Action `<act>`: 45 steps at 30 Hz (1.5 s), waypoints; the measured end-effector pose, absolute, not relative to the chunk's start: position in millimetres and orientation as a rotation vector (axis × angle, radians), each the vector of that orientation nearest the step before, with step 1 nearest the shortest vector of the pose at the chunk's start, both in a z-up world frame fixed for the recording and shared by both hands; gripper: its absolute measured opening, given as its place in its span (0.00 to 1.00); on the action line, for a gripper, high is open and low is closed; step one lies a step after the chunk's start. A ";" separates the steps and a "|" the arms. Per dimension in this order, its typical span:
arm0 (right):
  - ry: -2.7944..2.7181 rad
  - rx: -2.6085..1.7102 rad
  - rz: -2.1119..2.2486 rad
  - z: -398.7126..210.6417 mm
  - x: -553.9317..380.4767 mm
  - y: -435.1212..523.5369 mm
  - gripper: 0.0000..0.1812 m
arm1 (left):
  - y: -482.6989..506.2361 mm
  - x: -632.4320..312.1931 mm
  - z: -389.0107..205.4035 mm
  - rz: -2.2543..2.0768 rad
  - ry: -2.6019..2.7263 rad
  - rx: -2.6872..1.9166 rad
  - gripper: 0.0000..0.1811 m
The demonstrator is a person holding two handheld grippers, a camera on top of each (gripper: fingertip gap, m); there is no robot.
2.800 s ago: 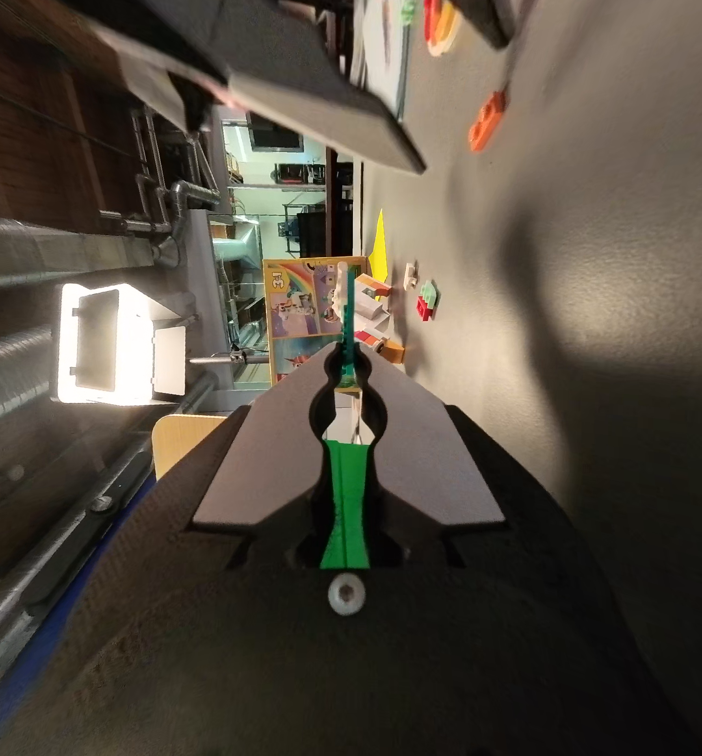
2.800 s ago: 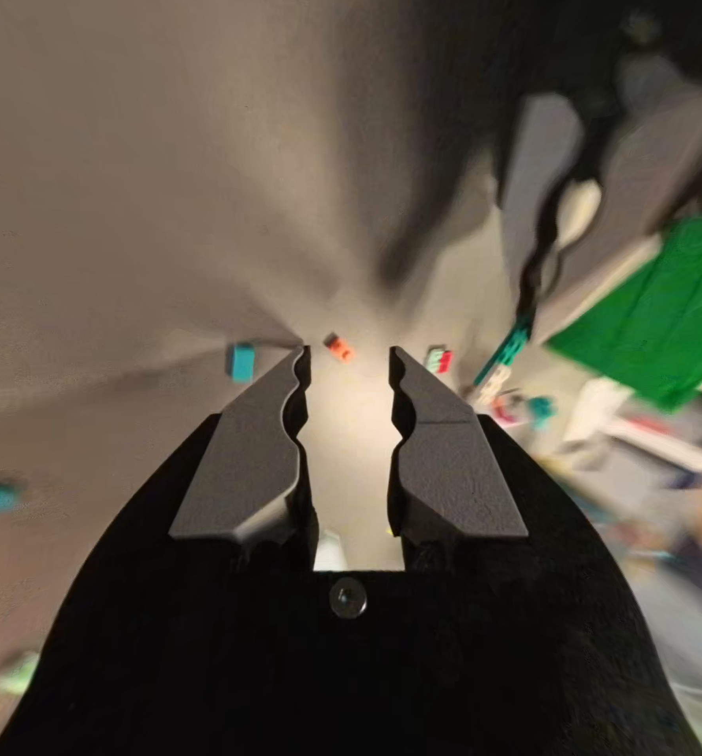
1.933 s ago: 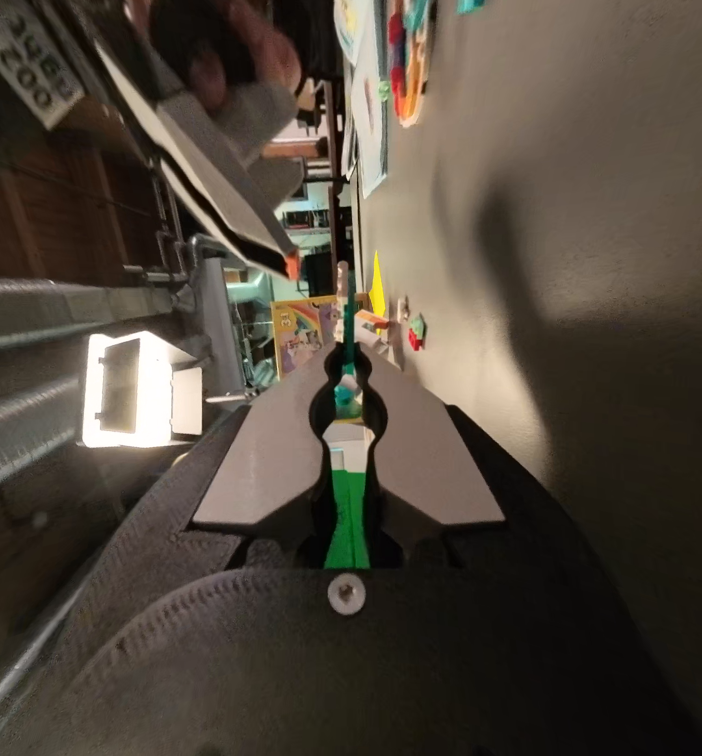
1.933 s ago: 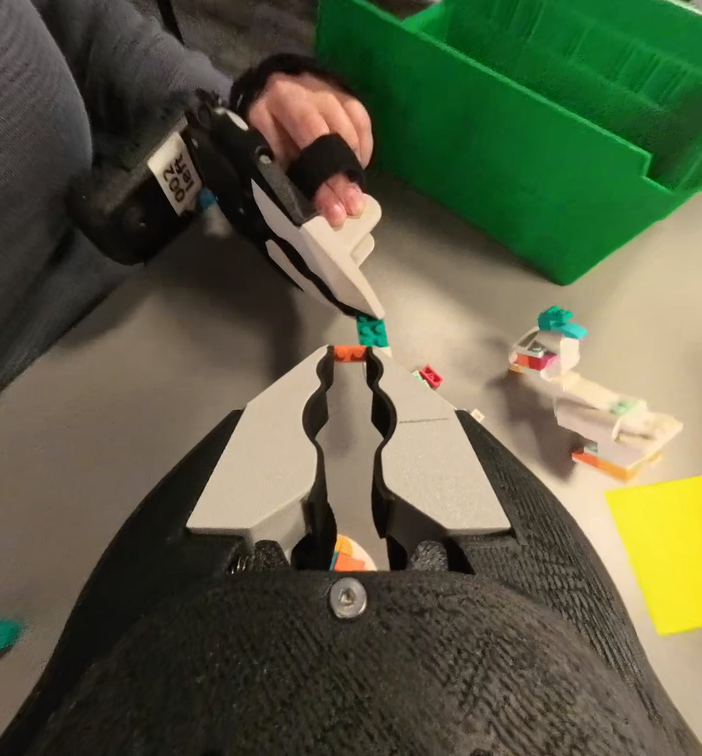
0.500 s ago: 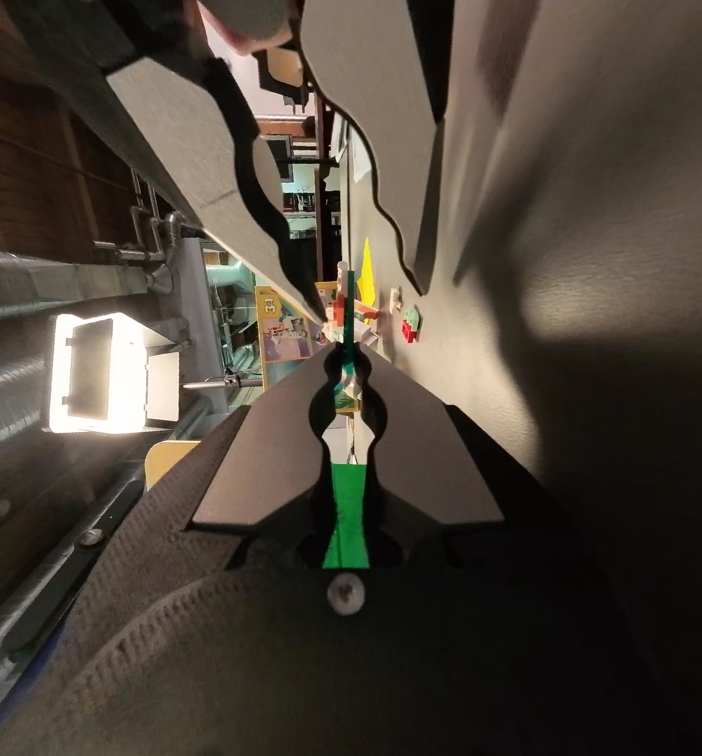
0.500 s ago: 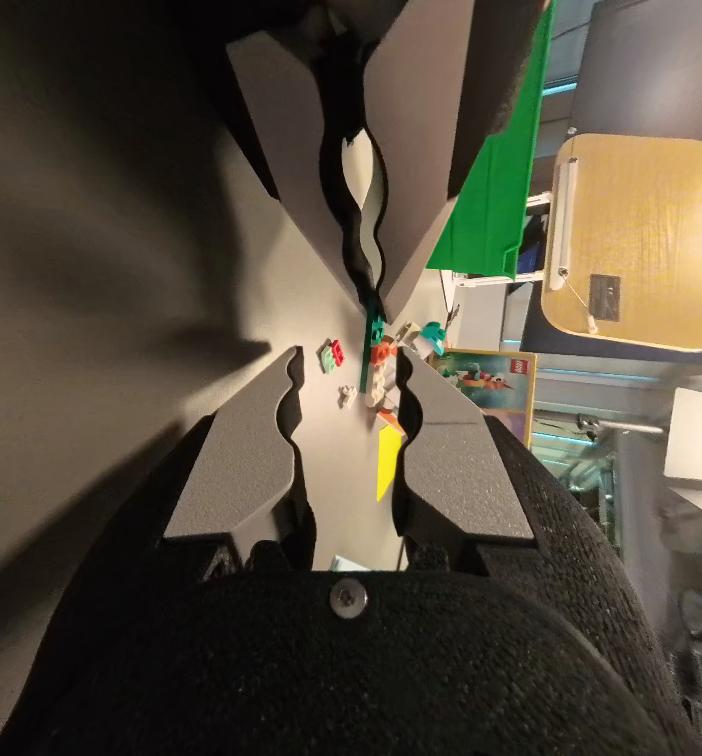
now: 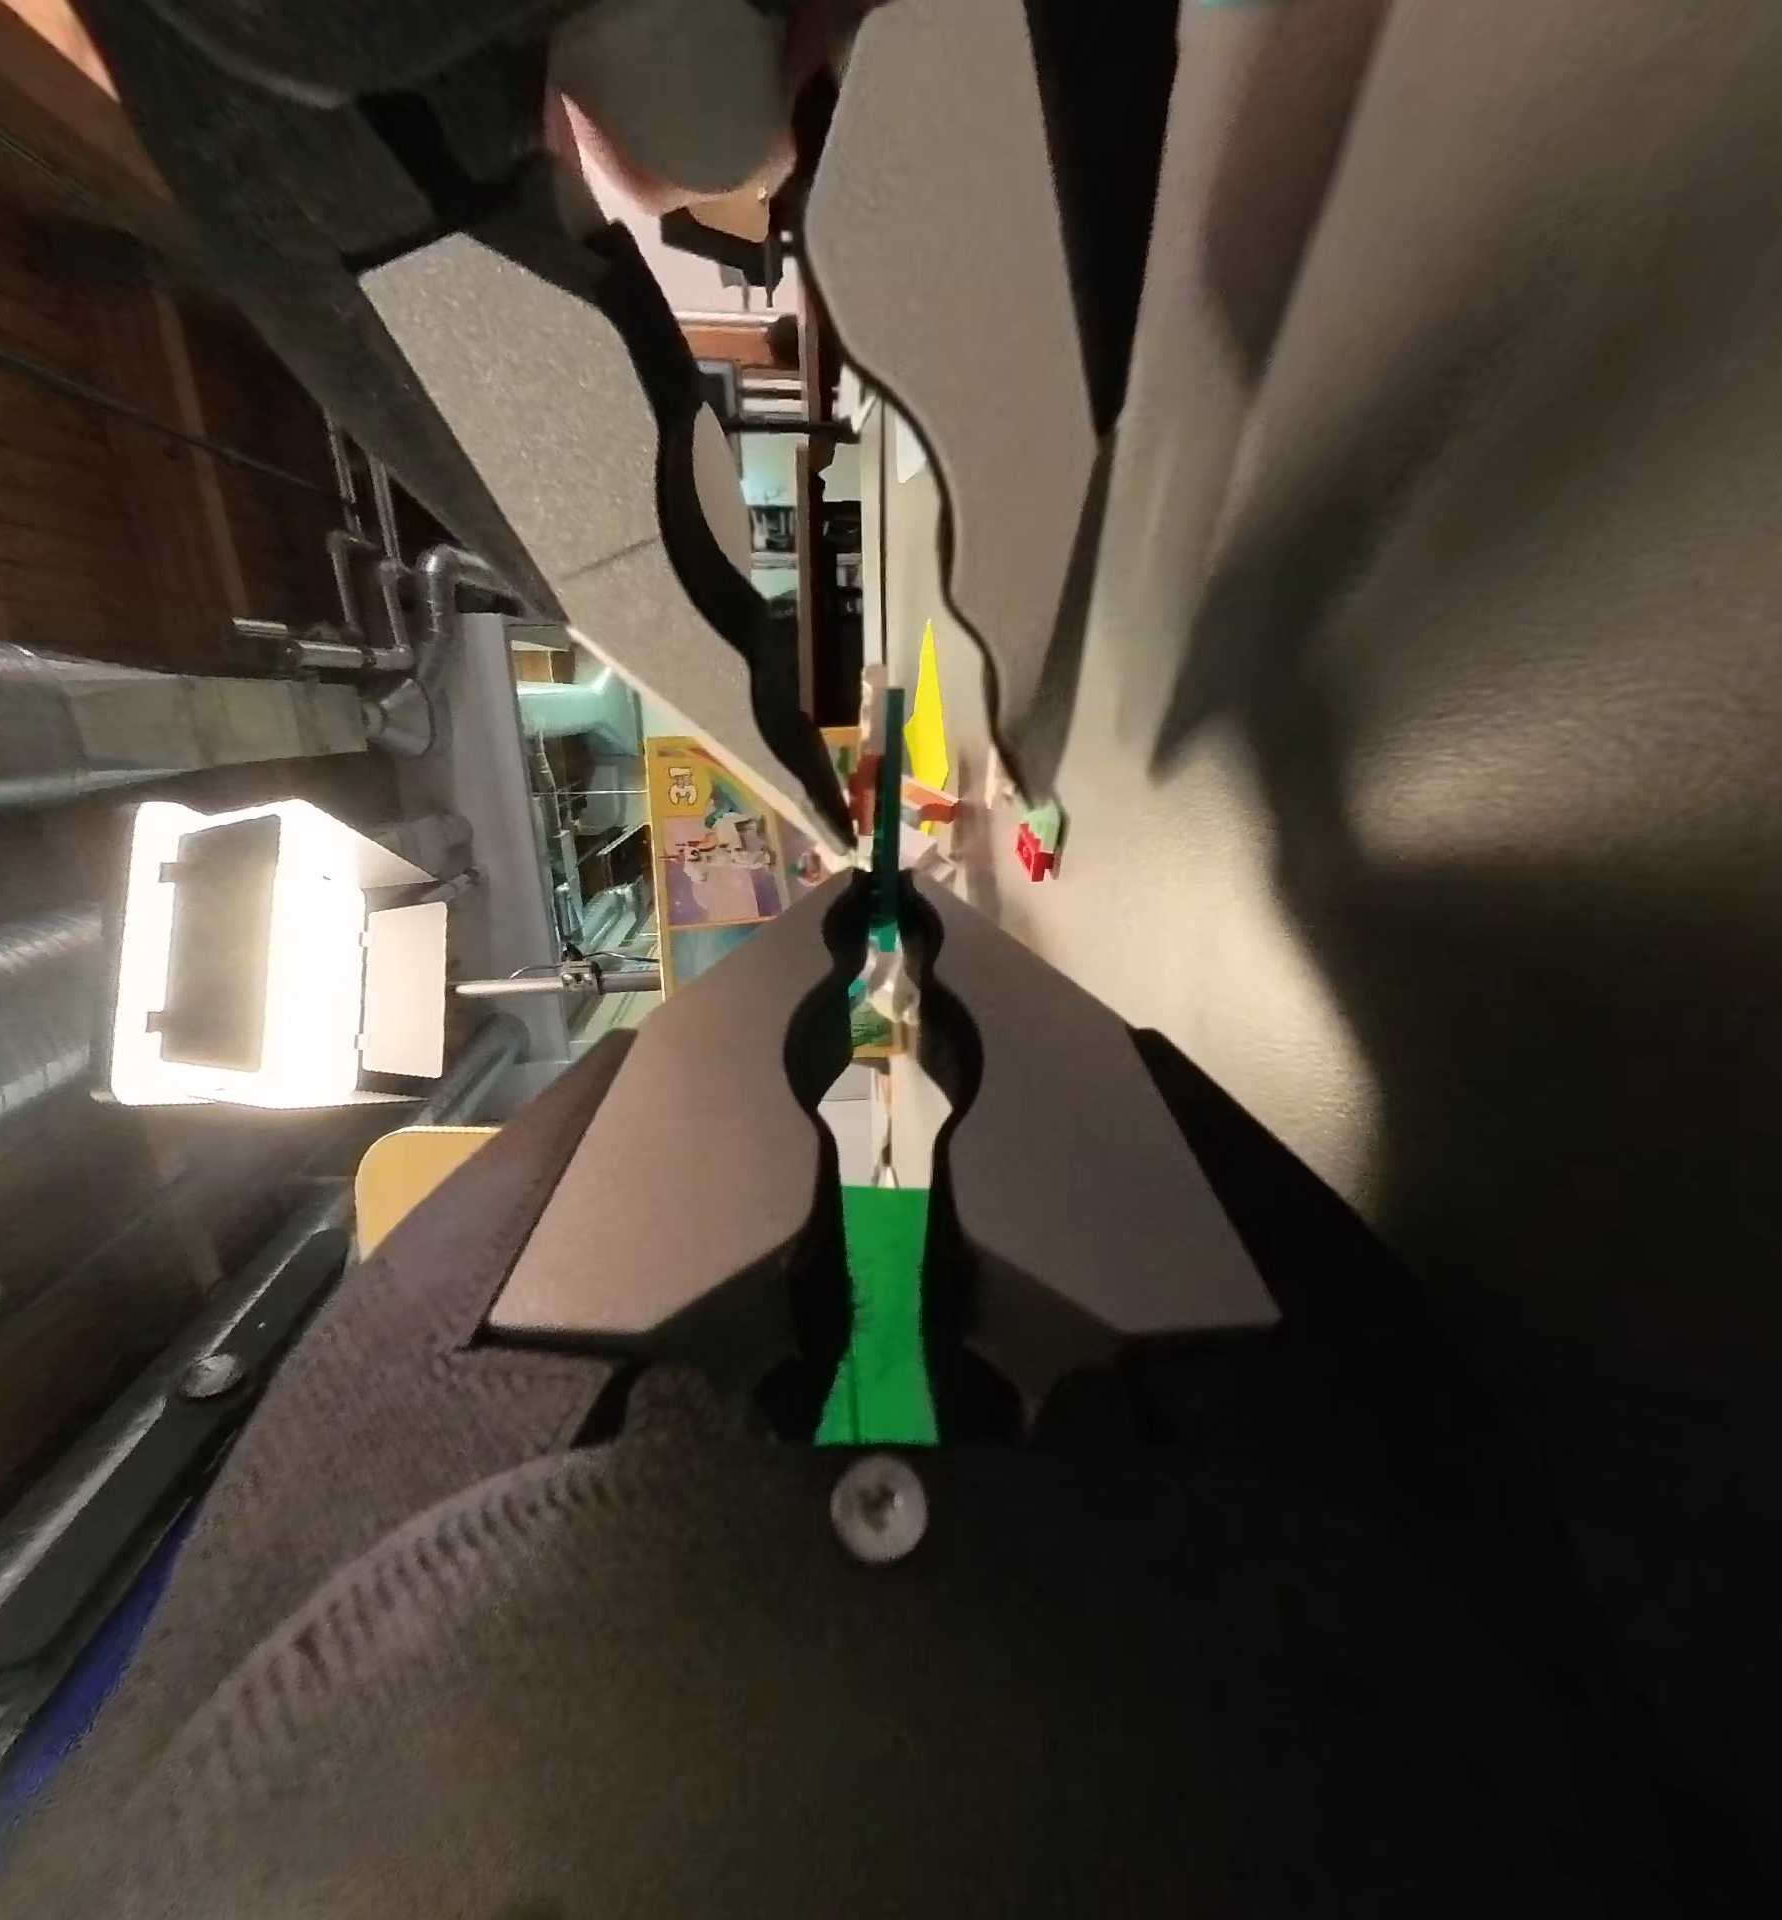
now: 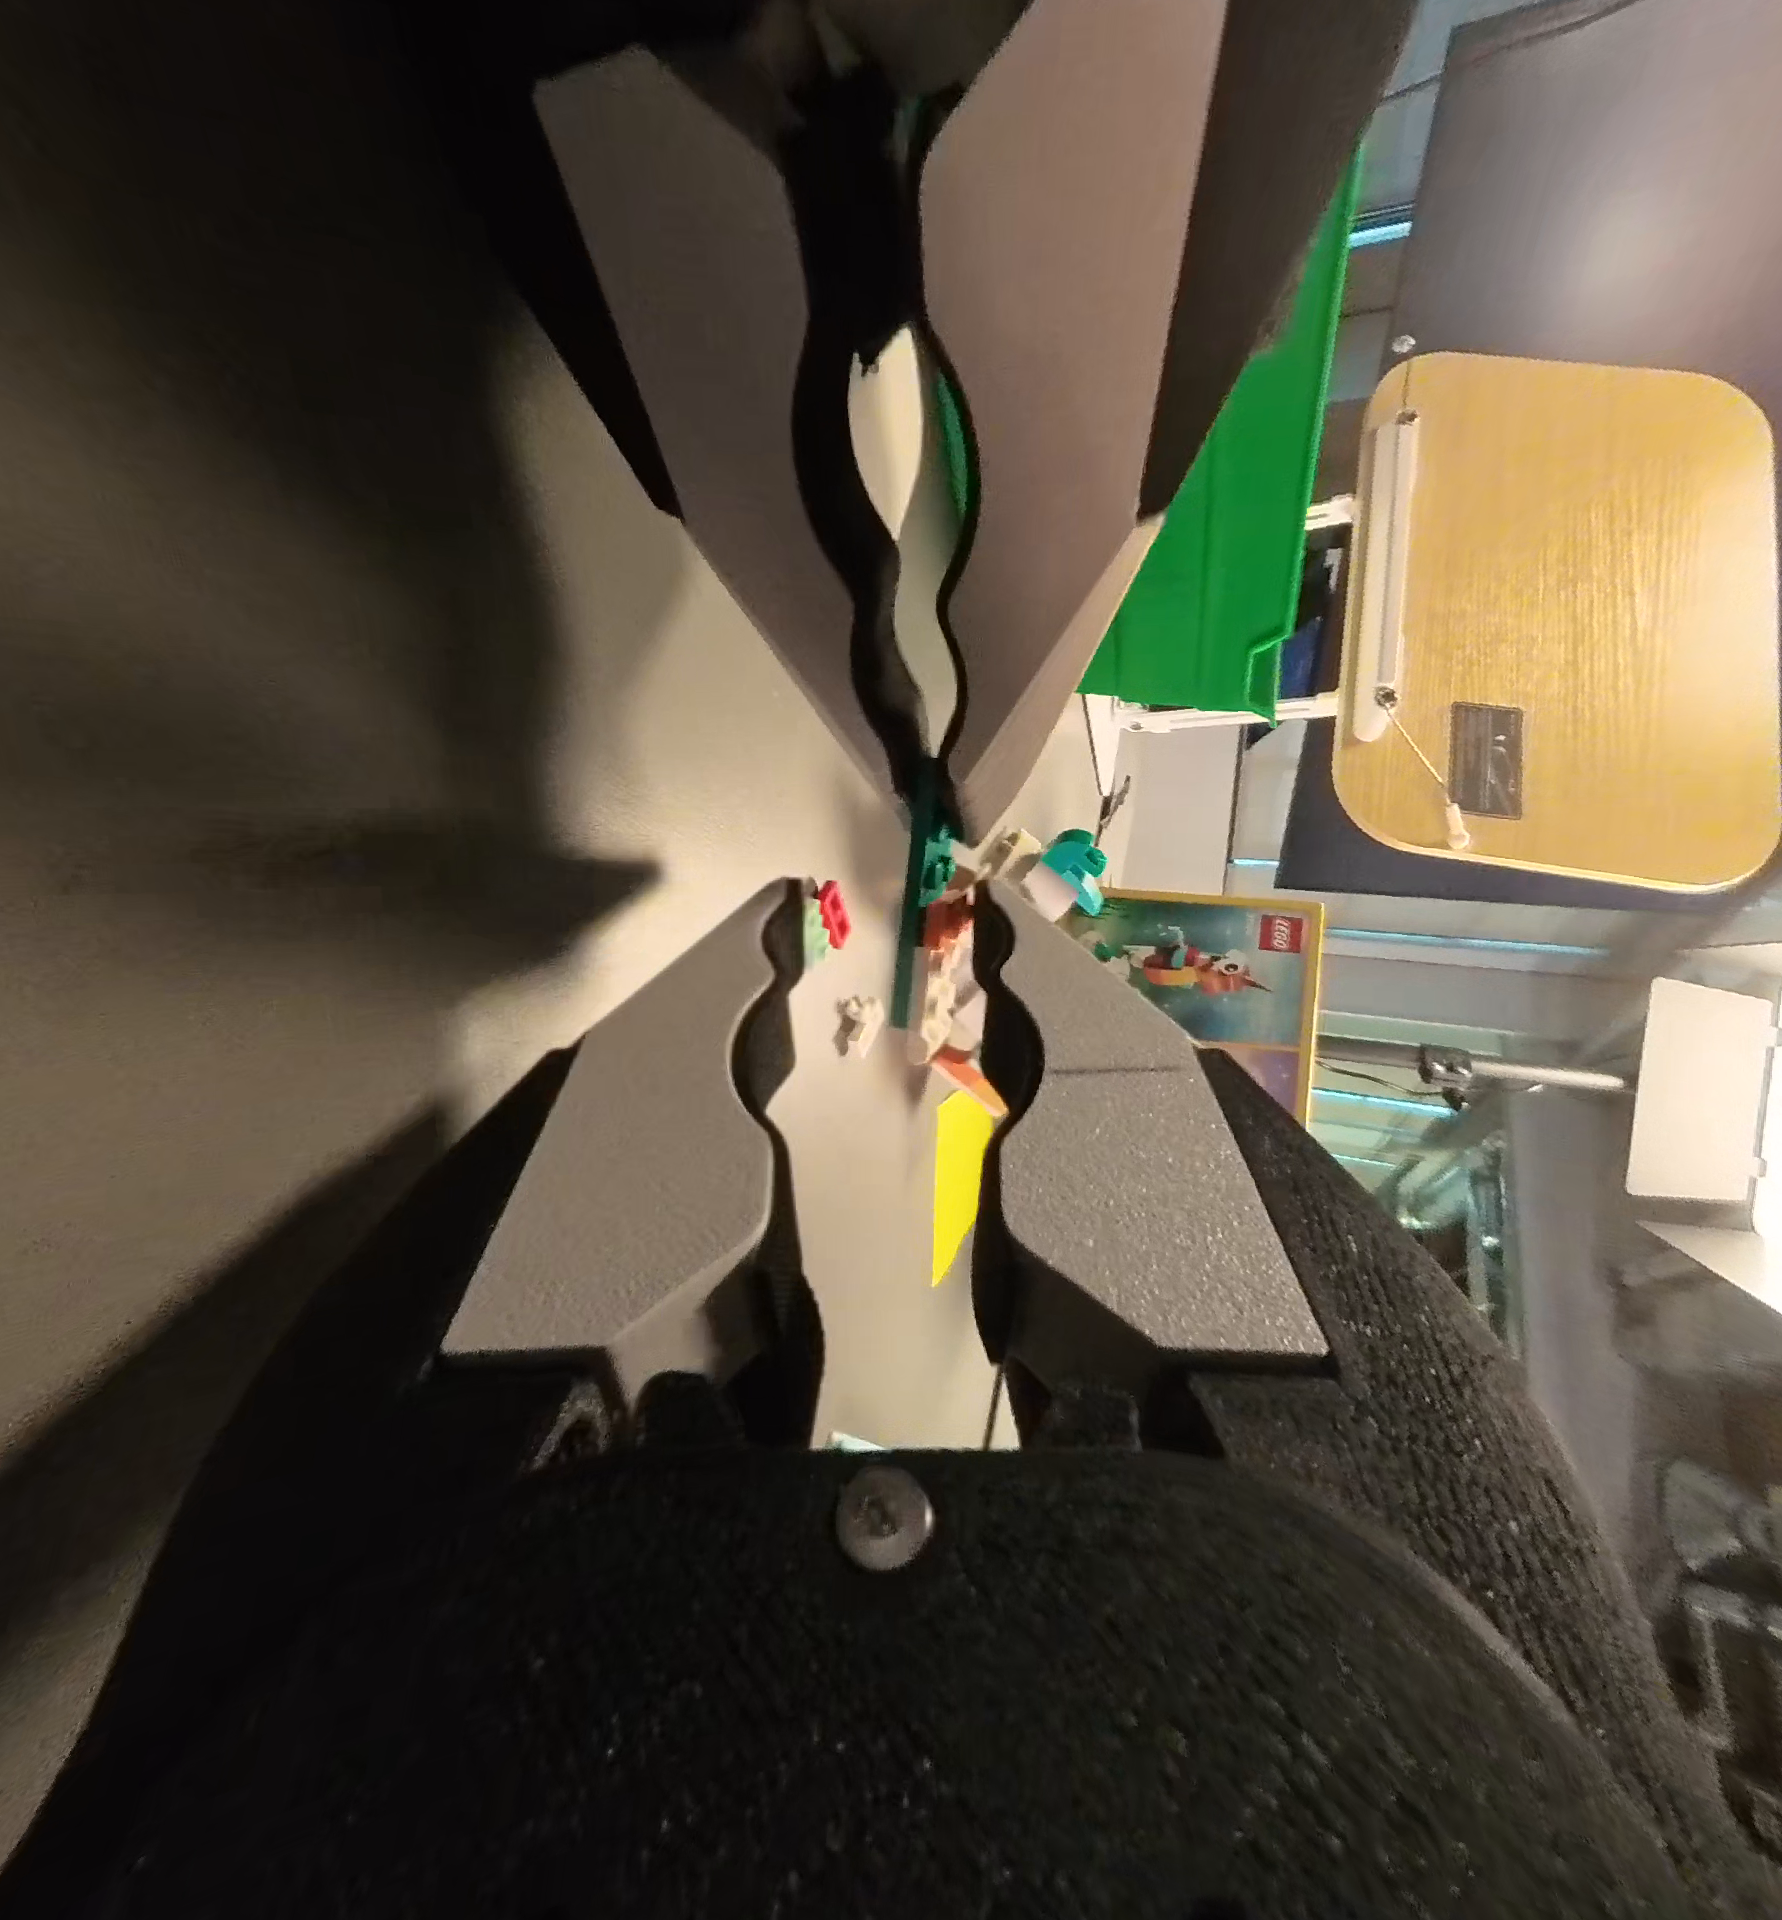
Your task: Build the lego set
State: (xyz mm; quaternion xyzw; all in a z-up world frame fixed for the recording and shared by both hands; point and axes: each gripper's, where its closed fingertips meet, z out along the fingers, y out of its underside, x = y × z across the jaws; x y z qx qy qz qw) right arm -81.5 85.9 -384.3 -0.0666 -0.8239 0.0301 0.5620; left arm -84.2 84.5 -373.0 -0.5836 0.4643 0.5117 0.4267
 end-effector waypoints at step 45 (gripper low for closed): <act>-1.943 -0.130 0.048 -385.2 -80.1 91.5 0.03 | 85.4 -77.3 -387.4 1.200 1.213 -1.504 0.02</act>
